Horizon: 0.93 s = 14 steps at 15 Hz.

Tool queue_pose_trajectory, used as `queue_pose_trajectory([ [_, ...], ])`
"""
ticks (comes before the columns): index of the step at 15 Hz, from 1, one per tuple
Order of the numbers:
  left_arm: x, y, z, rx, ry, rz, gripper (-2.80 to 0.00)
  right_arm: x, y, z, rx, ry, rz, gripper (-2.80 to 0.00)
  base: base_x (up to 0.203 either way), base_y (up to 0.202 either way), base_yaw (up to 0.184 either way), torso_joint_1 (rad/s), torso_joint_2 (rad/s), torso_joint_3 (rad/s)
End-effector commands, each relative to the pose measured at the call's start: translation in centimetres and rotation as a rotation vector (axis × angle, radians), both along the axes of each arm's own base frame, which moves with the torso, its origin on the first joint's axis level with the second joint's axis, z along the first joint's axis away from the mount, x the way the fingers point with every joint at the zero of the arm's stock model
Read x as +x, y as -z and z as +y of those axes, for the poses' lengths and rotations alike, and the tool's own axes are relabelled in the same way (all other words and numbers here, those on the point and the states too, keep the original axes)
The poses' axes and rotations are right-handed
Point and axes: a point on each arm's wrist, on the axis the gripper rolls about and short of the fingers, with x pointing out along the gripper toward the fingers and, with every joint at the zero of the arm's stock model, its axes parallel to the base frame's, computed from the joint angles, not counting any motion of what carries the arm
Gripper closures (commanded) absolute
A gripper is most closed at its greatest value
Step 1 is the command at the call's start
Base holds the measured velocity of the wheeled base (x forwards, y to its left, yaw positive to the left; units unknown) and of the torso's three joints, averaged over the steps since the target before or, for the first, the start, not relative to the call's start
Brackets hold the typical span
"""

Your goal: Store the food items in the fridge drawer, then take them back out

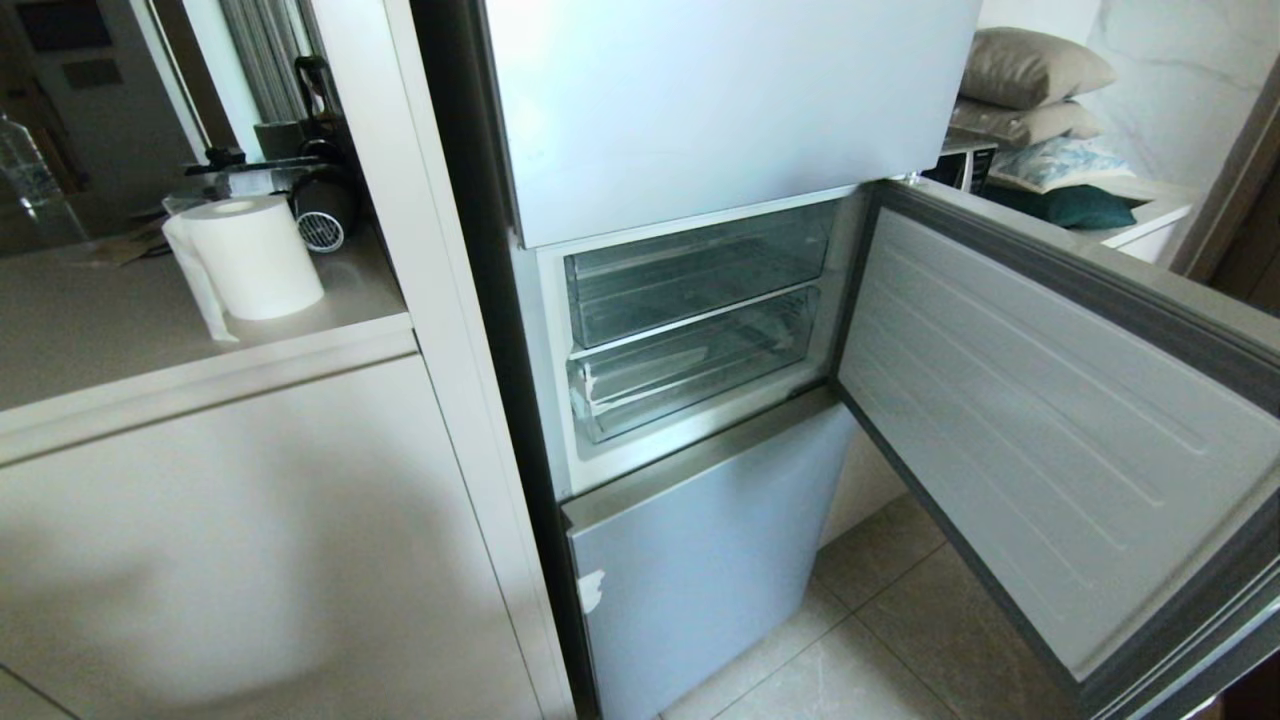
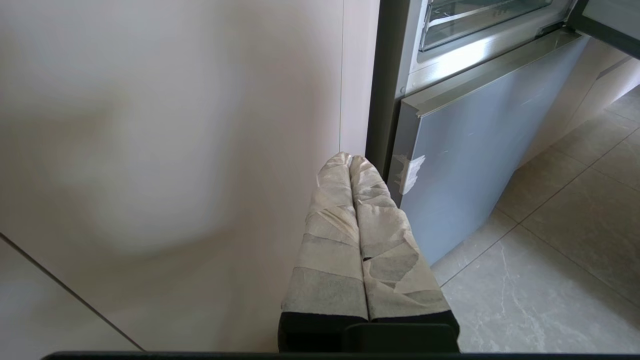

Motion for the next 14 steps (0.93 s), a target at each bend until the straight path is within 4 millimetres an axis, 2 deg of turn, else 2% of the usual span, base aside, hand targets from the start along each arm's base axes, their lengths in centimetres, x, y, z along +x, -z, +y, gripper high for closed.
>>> queue_pose_trajectory([
  [1, 0.0, 0.0, 0.0, 0.0, -0.002, 0.001, 0.0, 1.5, 3.0, 0.8, 0.088, 0.131, 0.213, 0.0, 0.0, 0.0, 0.0, 0.0, 0.0, 0.0],
  [2, 0.0, 0.0, 0.0, 0.0, -0.001, 0.001, 0.0, 3.4, 3.9, 2.0, 0.083, 0.121, 0.284, 0.0, 0.0, 0.0, 0.0, 0.0, 0.0, 0.0],
  [4, 0.0, 0.0, 0.0, 0.0, -0.002, 0.001, 0.0, 7.2, 5.7, 5.8, 0.041, 0.004, 0.376, 0.0, 0.0, 0.0, 0.0, 0.0, 0.0, 0.0],
  [7, 0.0, 0.0, 0.0, 0.0, -0.002, 0.001, 0.0, 10.9, 7.9, 11.6, -0.08, -0.215, 0.46, 0.0, 0.0, 0.0, 0.0, 0.0, 0.0, 0.0],
  [10, 0.0, 0.0, 0.0, 0.0, -0.001, 0.001, 0.0, 12.7, 8.5, 16.7, -0.189, -0.411, 0.494, 0.0, 0.0, 0.0, 0.0, 0.0, 0.0, 0.0],
  [14, 0.0, 0.0, 0.0, 0.0, -0.001, 0.001, 0.0, 13.7, 7.9, 22.8, -0.301, -0.635, 0.464, 0.0, 0.0, 0.0, 0.0, 0.0, 0.0, 0.0],
])
